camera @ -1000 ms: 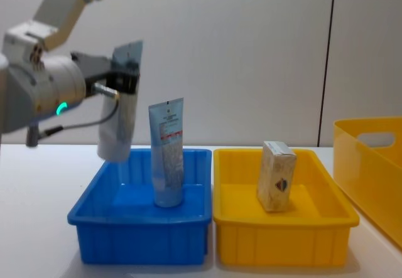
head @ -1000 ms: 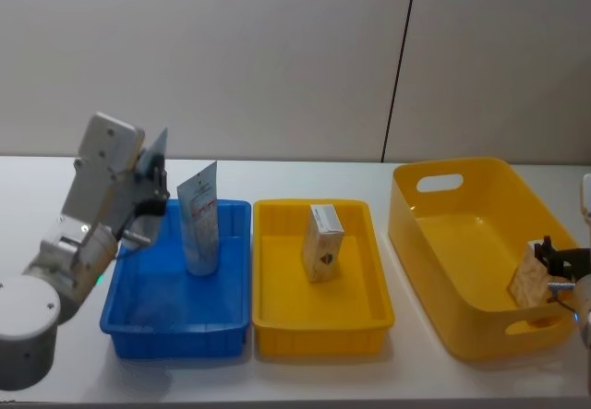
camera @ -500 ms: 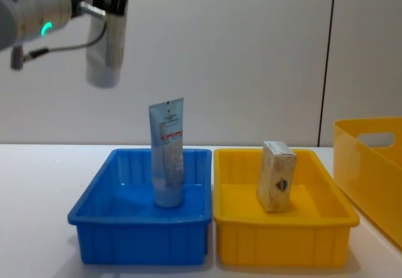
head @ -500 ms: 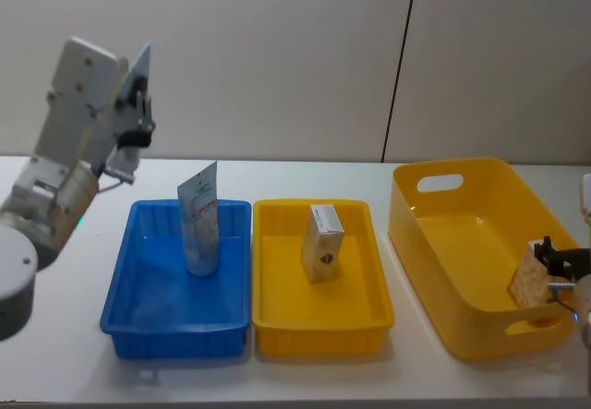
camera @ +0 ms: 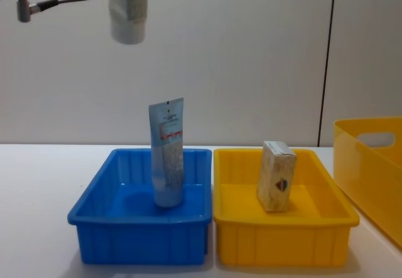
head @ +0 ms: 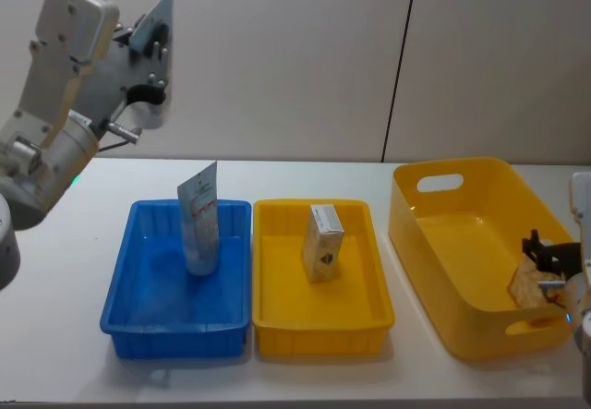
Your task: Bimanual collaborative sorting of washing and personal care products
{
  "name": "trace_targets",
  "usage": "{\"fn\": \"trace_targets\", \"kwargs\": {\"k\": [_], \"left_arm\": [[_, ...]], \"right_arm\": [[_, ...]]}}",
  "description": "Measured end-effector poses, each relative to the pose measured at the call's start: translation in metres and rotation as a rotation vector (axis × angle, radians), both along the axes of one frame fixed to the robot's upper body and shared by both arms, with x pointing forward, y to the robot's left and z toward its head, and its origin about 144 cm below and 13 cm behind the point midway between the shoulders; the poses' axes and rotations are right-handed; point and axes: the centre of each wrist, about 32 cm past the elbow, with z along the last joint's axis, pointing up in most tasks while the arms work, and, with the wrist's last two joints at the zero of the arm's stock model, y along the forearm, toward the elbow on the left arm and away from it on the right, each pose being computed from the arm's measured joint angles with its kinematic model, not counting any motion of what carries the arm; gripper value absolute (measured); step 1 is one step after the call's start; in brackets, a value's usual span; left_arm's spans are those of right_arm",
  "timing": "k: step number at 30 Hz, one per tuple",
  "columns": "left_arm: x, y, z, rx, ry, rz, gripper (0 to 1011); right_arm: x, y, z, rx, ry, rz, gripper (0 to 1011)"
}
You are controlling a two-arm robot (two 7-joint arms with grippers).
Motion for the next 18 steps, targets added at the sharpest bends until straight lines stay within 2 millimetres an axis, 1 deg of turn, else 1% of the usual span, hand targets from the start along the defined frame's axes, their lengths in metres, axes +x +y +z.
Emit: {"fn": "trace_targets", "kwargs": {"k": [6,9,10,13,18], "left_arm": [[0.011,0.002,0.004,-0.008,-0.005,-0.087,142],[0.019,0.003,0.003,-0.013,0.002,-0.134,143],[0.024,0.004,0.002,-0.016,0.009,-0.156,142],[0.032,0.004,-0.001,-0.021,0.022,-0.193,143],[0.053,0.005,-0.013,-0.033,0.06,-0.268,143]], "right_arm": [[-0.009,0.006,0.008,0.008,-0.054,0.063,1004],[-0.014,0.008,0.016,0.026,-0.087,0.101,1004],[-0.015,0.009,0.018,0.029,-0.095,0.107,1004],[-0.022,0.011,0.03,0.059,-0.132,0.153,1004],[-0.03,0.013,0.04,0.082,-0.167,0.192,1004]]}}
